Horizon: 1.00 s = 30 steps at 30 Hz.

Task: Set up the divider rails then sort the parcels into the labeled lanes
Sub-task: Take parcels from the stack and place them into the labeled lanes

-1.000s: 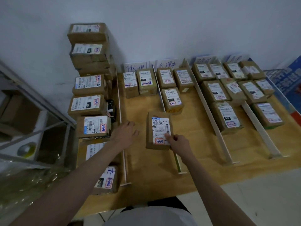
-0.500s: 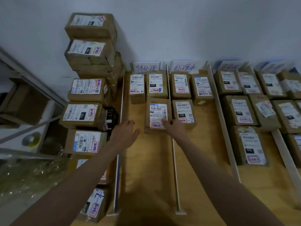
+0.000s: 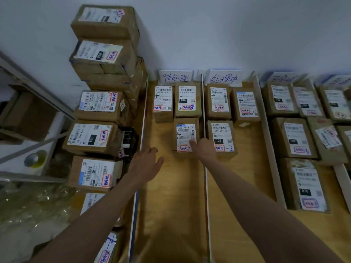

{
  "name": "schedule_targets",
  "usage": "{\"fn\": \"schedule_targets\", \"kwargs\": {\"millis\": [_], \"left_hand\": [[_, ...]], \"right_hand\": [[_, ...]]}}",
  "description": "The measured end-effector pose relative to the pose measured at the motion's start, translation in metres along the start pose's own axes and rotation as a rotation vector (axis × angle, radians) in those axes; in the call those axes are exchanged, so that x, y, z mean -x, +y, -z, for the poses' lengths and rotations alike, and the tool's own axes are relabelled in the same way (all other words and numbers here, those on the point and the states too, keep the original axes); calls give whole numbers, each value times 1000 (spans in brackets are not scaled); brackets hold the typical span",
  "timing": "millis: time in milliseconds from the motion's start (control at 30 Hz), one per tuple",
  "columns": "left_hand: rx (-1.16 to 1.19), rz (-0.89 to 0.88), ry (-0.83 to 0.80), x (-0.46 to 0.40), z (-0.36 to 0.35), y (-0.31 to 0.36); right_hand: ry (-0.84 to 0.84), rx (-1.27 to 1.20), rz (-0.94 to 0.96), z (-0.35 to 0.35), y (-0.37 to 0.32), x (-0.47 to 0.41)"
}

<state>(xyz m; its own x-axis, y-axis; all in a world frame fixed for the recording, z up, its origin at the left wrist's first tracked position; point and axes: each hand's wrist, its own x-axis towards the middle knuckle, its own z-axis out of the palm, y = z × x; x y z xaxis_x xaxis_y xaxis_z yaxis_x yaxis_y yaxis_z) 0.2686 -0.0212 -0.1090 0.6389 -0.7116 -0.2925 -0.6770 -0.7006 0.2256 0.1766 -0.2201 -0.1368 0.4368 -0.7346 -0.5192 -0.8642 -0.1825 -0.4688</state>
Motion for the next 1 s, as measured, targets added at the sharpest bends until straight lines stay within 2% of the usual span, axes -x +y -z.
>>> {"fn": "schedule_targets", "kwargs": {"millis": [167, 433, 667, 1000], "left_hand": [[8, -1, -2, 6, -6, -1], [-74, -40, 33, 7, 13, 2], [-176, -60, 89, 12, 56, 7], [-195, -89, 198, 54, 104, -40]], "right_hand": [[11, 128, 8, 4, -9, 13], [59, 64, 104, 23, -10, 25], [114, 343, 325, 49, -6, 65], [175, 427, 385, 31, -36, 130]]}}
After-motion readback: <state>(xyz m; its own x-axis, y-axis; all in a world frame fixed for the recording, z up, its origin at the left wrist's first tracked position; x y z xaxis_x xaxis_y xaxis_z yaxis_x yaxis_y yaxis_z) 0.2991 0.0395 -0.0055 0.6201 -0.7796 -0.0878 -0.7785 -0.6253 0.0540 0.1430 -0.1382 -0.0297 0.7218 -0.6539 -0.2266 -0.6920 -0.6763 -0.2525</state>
